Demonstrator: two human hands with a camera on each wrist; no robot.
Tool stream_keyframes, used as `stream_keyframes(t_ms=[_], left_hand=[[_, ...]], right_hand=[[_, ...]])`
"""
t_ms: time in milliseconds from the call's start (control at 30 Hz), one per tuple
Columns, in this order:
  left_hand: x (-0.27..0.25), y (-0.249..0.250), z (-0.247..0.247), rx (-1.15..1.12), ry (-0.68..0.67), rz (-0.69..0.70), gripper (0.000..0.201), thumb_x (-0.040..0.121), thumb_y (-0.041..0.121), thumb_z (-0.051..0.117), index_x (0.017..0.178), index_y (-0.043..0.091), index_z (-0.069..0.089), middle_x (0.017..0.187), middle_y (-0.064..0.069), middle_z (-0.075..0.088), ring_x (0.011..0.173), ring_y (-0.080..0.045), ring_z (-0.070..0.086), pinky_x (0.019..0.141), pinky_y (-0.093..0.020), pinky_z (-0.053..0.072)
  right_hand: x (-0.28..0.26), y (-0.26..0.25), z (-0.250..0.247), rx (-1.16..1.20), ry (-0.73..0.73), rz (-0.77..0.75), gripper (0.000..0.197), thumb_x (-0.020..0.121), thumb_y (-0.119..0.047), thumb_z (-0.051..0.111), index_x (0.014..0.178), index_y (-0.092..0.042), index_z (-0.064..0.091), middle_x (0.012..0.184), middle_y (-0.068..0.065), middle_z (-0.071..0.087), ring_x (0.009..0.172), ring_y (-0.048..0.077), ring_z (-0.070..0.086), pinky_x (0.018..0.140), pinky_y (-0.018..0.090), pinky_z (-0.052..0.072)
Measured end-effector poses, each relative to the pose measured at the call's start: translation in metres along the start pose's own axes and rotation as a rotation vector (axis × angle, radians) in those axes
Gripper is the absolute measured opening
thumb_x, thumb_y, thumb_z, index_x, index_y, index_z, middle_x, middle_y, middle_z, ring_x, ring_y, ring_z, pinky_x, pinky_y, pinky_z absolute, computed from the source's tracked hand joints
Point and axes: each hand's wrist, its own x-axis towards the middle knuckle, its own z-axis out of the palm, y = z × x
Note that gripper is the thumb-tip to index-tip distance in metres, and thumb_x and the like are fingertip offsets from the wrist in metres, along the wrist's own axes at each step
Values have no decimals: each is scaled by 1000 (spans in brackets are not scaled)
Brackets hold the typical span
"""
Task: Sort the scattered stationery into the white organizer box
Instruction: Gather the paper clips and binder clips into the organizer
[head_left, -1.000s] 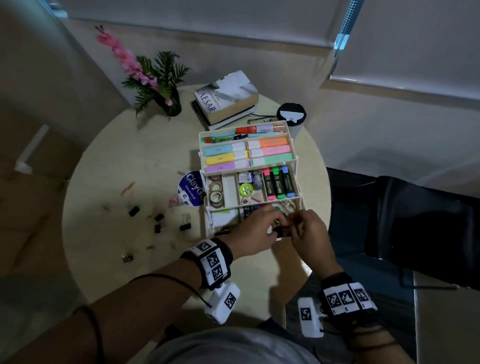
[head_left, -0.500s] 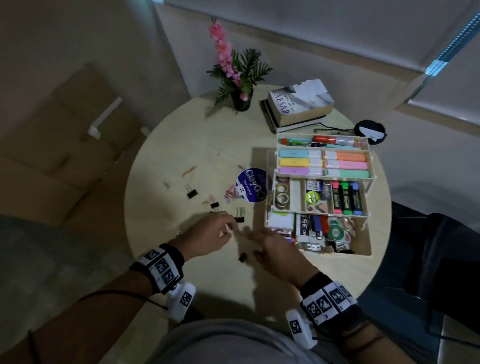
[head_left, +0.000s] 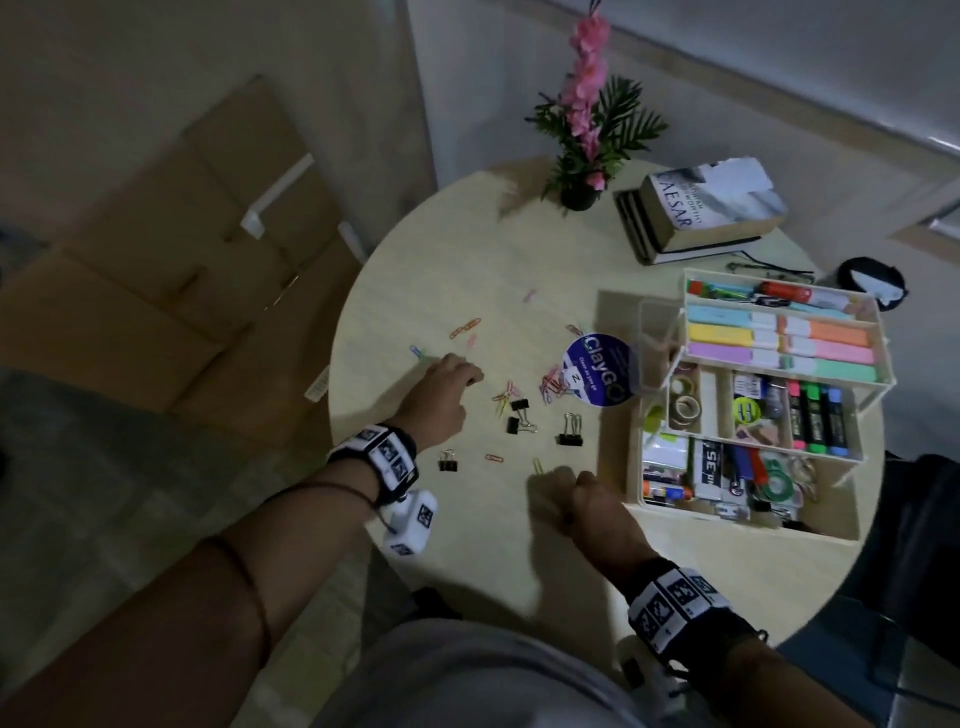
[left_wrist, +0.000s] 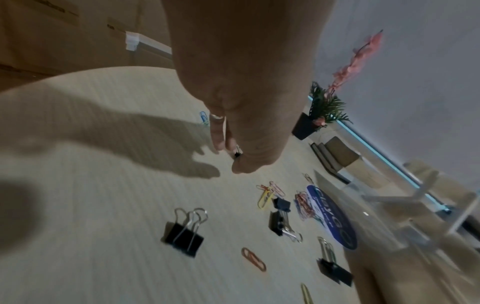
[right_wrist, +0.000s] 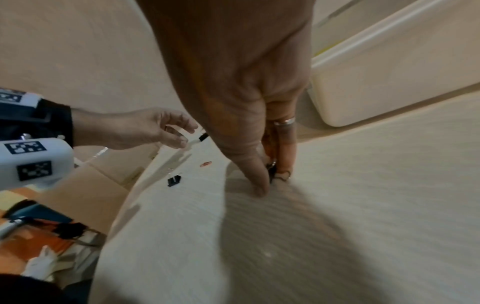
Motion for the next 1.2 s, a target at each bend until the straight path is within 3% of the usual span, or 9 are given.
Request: stream_keyframes(t_ms=[167, 300, 433, 567, 733, 933, 1000, 1100, 1200], left_hand=[[28, -5, -12, 207, -67, 166, 75, 82, -23, 51, 142, 22, 58, 157, 0, 44, 133, -31, 45, 108, -44, 44], [41, -10, -14, 189, -70, 227, 63, 82, -24, 54, 131, 14, 66, 139, -4, 57, 118, -30, 56, 99, -40, 49], [41, -10, -15, 167, -22, 247, 45, 85, -15, 59, 116, 14, 71, 114, -4, 66, 101, -26, 63, 86, -41, 55], [37, -14, -16, 208, -30, 268, 20, 85, 8, 67, 100, 21, 65, 99, 1, 63, 90, -23, 57, 78, -36, 47], [25, -19, -8, -131, 50, 132, 28, 80, 20, 76, 105, 14, 64, 97, -1, 64, 88, -22, 62, 73, -33, 50], [8, -9, -1, -565, -52, -53, 22, 89, 15, 67, 106, 18, 53, 89, -2, 68, 75, -16, 61, 67, -31, 51], [4, -3, 2, -564, -157, -44, 18, 94, 15, 59, 107, 17, 48, 81, -3, 60, 68, -18, 51, 61, -32, 43], [0, 8, 9, -521, -258, -22, 24, 91, 20, 64, 108, 26, 49, 75, 0, 50, 63, -17, 41, 58, -31, 37], [2, 18, 16, -278, -209, 74, 40, 84, 28, 77, 119, 26, 57, 86, -2, 62, 68, -18, 53, 64, -31, 47]], right_hand=[[6, -5, -3, 76, 80, 61, 24, 91, 2, 59, 114, -2, 66, 106, 15, 64, 93, 31, 66, 72, 25, 47], [7, -8, -12, 119, 161, 161, 11, 78, 4, 62, 76, -6, 67, 79, 11, 64, 71, 30, 62, 55, 24, 36], [10, -10, -17, 218, 329, 128, 23, 75, 1, 73, 95, -9, 70, 85, 7, 73, 70, 24, 69, 58, 28, 51], [21, -14, -25, 309, 413, 127, 39, 74, -4, 79, 111, -10, 70, 97, 2, 71, 79, 19, 66, 66, 29, 54], [37, -17, -30, 366, 466, 224, 13, 88, -2, 65, 99, -7, 71, 102, 5, 57, 81, 18, 55, 77, 25, 45], [47, -6, -30, 328, 445, 224, 18, 95, -6, 58, 79, -4, 67, 79, 8, 62, 63, 20, 56, 58, 25, 40], [47, -3, -31, 271, 460, 163, 9, 95, -6, 63, 93, -4, 72, 88, 8, 60, 69, 19, 55, 65, 27, 45], [50, 4, -25, 201, 390, 138, 35, 88, -7, 69, 123, -8, 70, 104, 13, 64, 82, 26, 64, 75, 34, 58], [57, 11, -16, 166, 360, 177, 41, 86, -31, 73, 123, -16, 68, 105, 8, 66, 83, 23, 68, 77, 35, 60]])
